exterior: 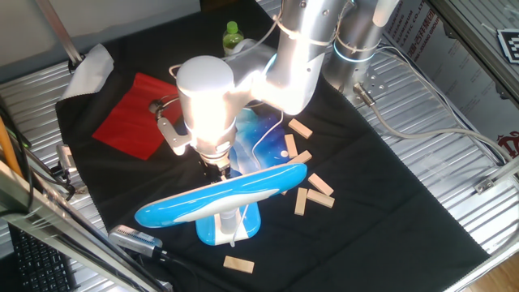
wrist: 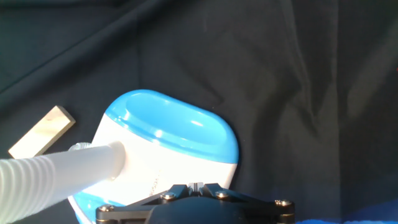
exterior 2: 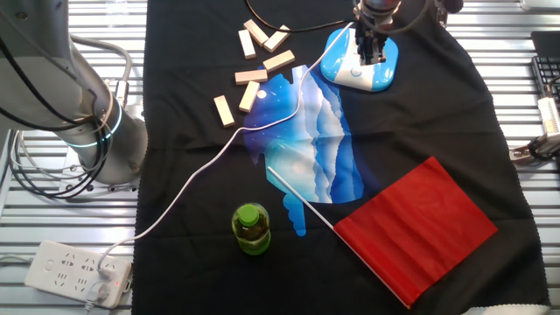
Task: Turn off the desk lamp by pressing the button
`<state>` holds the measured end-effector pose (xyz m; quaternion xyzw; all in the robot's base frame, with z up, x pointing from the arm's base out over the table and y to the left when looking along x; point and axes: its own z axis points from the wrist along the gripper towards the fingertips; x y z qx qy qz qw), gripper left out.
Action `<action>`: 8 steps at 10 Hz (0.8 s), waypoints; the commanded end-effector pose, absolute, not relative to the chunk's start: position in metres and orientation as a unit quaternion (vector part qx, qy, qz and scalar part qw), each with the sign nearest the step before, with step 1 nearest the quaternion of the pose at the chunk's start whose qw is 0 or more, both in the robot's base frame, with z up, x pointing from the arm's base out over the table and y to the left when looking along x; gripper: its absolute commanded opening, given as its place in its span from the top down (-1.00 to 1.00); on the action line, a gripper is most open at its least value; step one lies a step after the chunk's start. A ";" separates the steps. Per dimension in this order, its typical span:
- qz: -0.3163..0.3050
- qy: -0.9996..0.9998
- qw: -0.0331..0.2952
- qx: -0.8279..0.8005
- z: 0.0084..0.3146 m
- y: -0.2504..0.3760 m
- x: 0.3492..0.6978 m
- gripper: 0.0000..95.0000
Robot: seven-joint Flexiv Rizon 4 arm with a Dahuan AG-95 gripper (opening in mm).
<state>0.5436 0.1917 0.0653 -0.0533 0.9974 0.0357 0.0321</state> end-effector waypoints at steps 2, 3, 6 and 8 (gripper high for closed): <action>0.035 0.997 0.034 -0.056 0.062 0.191 0.543 1.00; 0.036 0.997 0.035 -0.055 0.061 0.191 0.543 1.00; 0.037 0.997 0.035 -0.055 0.059 0.191 0.542 1.00; 0.038 0.997 0.038 -0.056 0.055 0.190 0.540 1.00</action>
